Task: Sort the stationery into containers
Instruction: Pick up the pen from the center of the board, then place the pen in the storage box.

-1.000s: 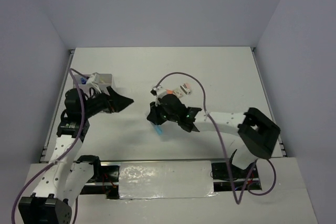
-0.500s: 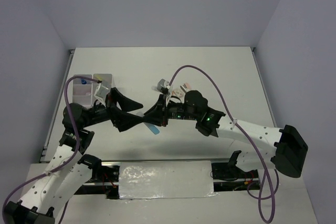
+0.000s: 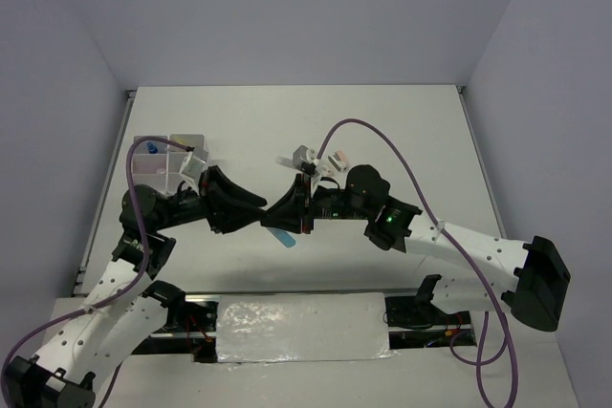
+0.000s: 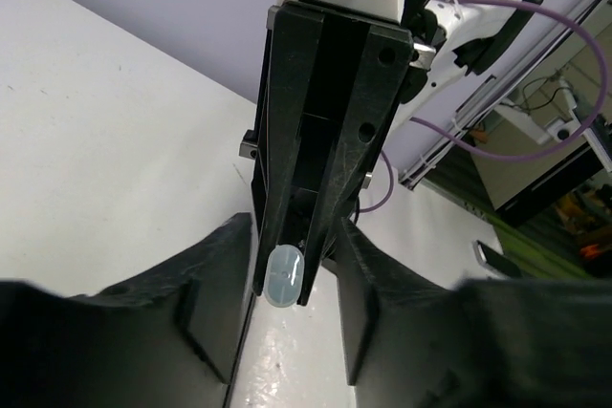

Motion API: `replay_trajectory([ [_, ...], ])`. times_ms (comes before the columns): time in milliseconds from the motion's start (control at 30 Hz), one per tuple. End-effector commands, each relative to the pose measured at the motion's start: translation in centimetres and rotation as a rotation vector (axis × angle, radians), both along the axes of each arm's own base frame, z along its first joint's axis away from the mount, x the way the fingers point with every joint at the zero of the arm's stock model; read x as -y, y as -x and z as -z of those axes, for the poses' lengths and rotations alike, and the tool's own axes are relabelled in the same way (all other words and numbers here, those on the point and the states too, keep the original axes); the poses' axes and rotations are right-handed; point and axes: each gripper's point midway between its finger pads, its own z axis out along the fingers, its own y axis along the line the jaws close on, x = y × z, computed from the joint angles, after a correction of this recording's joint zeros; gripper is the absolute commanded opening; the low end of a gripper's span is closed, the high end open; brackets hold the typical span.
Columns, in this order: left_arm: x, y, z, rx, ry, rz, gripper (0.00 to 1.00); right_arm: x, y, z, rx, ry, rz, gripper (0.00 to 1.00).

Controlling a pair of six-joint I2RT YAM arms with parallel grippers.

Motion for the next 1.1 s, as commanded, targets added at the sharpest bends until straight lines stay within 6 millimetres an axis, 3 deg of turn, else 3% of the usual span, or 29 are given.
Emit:
replay_trajectory([
  [0,0.1,0.6,-1.9,0.099,0.016,0.019,0.50,0.1,0.1,-2.8,0.056,-0.056,-0.008,0.00],
  [67,0.3,0.6,-1.7,0.089,0.007,0.025,0.45,0.2,0.1,-3.1,0.061,-0.067,-0.004,0.00],
  [167,0.3,0.6,-1.4,0.082,0.003,0.028,0.58,0.2,0.0,-3.5,0.064,-0.072,0.003,0.00],
  [267,0.3,0.6,-1.3,0.082,0.000,0.022,0.57,0.1,0.0,-3.5,0.064,-0.065,0.003,0.00],
  [467,0.3,0.2,-1.4,0.085,-0.007,0.003,0.18,0.3,0.1,-3.6,0.070,-0.066,-0.001,0.00],
  [600,0.1,-0.7,-1.6,0.075,-0.016,-0.047,0.00,0.2,0.4,-3.3,0.074,-0.063,-0.018,0.00],
  [633,0.0,-1.0,-2.0,0.076,-0.012,-0.068,0.00,0.3,0.4,-3.1,0.077,-0.060,-0.019,0.01],
  [700,-0.1,-1.3,-2.2,0.073,-0.016,-0.093,0.00,0.3,0.6,-2.8,0.079,-0.057,-0.031,0.17],
  [733,-0.3,-1.7,-2.8,0.078,-0.009,-0.125,0.00,0.4,0.6,-2.3,0.075,-0.051,-0.036,0.41],
  [767,-0.5,-1.9,-3.0,0.086,-0.010,-0.143,0.00,0.4,0.7,-2.1,0.075,-0.049,-0.041,0.54],
  [800,-0.6,-2.1,-2.8,0.073,-0.017,-0.164,0.00,0.6,0.6,-2.0,0.076,-0.047,-0.035,0.80],
  [833,-1.0,-2.7,-3.5,0.077,-0.011,-0.214,0.00,0.8,0.2,-1.4,0.072,-0.036,-0.019,0.99],
  [900,-1.6,-3.4,-3.9,0.084,-0.021,-0.277,0.00,1.3,-0.6,-0.9,0.060,-0.022,0.014,1.00],
  [967,-3.1,-5.7,-3.8,0.046,-0.074,-0.434,0.00,2.4,-1.8,0.0,0.047,-0.009,0.063,1.00],
  [1033,-5.2,-7.5,-2.9,-0.048,-0.161,-0.598,0.00,3.5,-3.0,1.3,0.034,0.015,0.117,1.00],
  [1067,-8.0,-10.3,-2.0,-0.099,-0.214,-0.810,0.00,4.7,-3.8,1.6,0.032,0.029,0.168,1.00],
])
